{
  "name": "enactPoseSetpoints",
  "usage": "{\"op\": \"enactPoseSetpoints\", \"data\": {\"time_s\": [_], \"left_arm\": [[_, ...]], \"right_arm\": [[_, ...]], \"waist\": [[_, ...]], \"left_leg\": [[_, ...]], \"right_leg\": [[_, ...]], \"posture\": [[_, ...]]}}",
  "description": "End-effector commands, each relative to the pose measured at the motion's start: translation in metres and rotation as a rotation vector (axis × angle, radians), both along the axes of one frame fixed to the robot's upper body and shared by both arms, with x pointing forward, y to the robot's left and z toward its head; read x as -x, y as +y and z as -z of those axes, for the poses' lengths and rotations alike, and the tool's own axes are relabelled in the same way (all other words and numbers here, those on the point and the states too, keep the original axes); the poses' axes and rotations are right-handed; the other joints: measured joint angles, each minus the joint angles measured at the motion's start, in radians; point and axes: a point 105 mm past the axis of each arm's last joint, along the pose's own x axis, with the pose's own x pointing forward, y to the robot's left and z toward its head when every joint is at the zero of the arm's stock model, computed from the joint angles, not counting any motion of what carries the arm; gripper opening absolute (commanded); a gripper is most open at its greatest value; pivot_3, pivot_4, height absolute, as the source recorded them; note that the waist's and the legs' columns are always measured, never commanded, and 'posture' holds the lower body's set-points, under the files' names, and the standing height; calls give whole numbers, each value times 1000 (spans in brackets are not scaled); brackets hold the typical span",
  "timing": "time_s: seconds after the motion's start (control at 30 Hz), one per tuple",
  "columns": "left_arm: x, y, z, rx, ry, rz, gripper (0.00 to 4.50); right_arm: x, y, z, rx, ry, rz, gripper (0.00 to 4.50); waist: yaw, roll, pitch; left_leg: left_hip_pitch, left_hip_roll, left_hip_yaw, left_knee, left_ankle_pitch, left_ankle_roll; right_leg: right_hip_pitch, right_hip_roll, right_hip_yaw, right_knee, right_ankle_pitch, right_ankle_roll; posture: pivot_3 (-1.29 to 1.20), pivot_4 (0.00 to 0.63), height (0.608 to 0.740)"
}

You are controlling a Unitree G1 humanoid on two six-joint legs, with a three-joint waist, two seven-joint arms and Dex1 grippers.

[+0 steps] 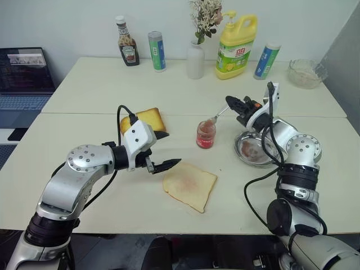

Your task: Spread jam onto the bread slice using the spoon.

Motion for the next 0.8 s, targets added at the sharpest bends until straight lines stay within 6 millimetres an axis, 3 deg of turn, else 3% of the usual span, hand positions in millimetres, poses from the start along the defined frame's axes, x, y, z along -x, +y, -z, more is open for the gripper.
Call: {"op": "enactPoseSetpoints", "data": {"time_s": [0.03, 0.57, 0.8], "left_arm": [[1, 1, -10, 27, -31, 12, 4500], [-2, 3, -13, 84, -38, 7, 4500], [13, 21, -17, 71, -49, 11, 4500]], "right_arm": [[4, 2, -25, -63, -58, -18, 17], [8, 1, -25, -123, -37, -20, 17], [38, 18, -50, -134, -139, -145, 17]], "waist": [[0, 0, 0], [0, 0, 0], [-2, 0, 0]], "left_leg": [[0, 0, 0, 0, 0, 0], [0, 0, 0, -1, 0, 0], [-5, 1, 0, -1, 0, 0]], "right_leg": [[0, 0, 0, 0, 0, 0], [-1, 0, 0, 0, 0, 0], [-6, 1, 0, 0, 0, 0]], "posture": [[0, 150, 740], [0, 150, 740], [0, 150, 740]]}}
